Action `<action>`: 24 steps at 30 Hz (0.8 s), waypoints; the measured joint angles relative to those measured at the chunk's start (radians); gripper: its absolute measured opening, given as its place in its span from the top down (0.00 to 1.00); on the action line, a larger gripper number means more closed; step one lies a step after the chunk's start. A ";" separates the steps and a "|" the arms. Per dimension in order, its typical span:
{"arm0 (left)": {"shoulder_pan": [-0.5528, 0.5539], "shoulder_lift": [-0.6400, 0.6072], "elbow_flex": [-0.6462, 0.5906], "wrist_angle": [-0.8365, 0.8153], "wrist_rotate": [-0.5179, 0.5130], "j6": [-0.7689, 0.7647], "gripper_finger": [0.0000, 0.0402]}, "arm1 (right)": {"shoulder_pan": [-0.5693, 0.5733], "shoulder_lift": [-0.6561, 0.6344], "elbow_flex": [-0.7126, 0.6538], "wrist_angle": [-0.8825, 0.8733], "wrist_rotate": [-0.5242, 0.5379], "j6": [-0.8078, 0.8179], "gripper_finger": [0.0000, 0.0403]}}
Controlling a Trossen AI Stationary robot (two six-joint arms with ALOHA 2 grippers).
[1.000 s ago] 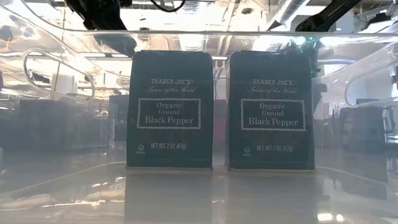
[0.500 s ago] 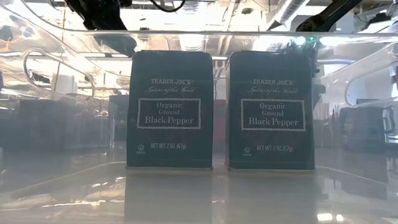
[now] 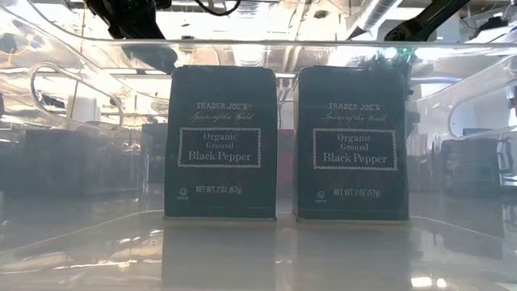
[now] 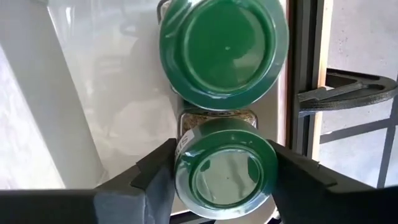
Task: Sort spices by type
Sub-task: Put the bottom right green seasoning bottle into the grey bin
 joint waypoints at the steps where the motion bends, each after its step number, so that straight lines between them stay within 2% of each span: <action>1: 0.000 0.000 0.000 0.000 0.000 0.000 0.46 | 0.000 0.000 0.000 -0.003 0.000 -0.002 0.40; 5: 0.000 0.000 0.000 0.000 0.000 0.000 0.46 | 0.000 -0.001 0.000 -0.011 0.000 -0.004 0.42; 17: 0.000 0.000 0.000 0.000 0.000 0.000 0.46 | 0.003 -0.060 0.000 -0.001 0.050 -0.024 0.39; 24: 0.000 0.000 0.000 0.000 0.000 0.000 0.46 | 0.009 -0.045 0.000 -0.007 0.051 -0.033 0.39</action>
